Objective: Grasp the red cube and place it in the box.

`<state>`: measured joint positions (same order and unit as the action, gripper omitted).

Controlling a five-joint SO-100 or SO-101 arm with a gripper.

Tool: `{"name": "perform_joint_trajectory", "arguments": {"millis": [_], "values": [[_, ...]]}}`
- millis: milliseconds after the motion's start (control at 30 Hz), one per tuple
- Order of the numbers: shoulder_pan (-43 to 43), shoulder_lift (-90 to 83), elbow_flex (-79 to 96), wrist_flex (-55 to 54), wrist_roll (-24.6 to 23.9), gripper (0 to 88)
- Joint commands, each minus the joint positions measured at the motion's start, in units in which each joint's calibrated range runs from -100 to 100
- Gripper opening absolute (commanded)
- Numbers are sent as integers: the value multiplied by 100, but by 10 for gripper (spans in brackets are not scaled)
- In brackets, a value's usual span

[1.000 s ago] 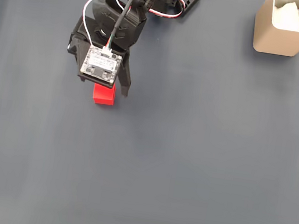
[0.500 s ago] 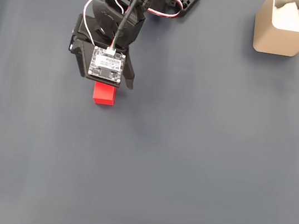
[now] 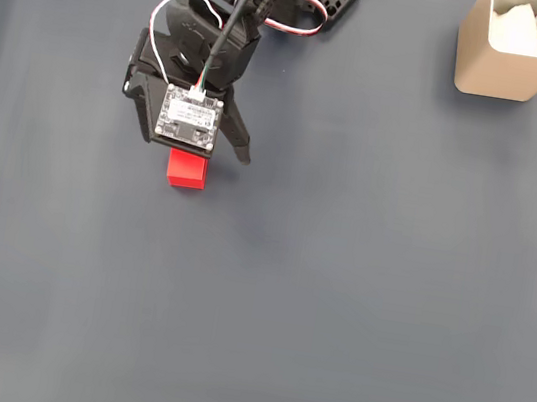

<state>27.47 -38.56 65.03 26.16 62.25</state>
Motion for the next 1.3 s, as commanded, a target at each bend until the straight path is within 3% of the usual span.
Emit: {"name": "perform_joint_trajectory", "arguments": {"millis": [0,1267], "values": [[-95,79,-113,-141,-54,465],[-287,1299,-760,-470,-293,469]]}}
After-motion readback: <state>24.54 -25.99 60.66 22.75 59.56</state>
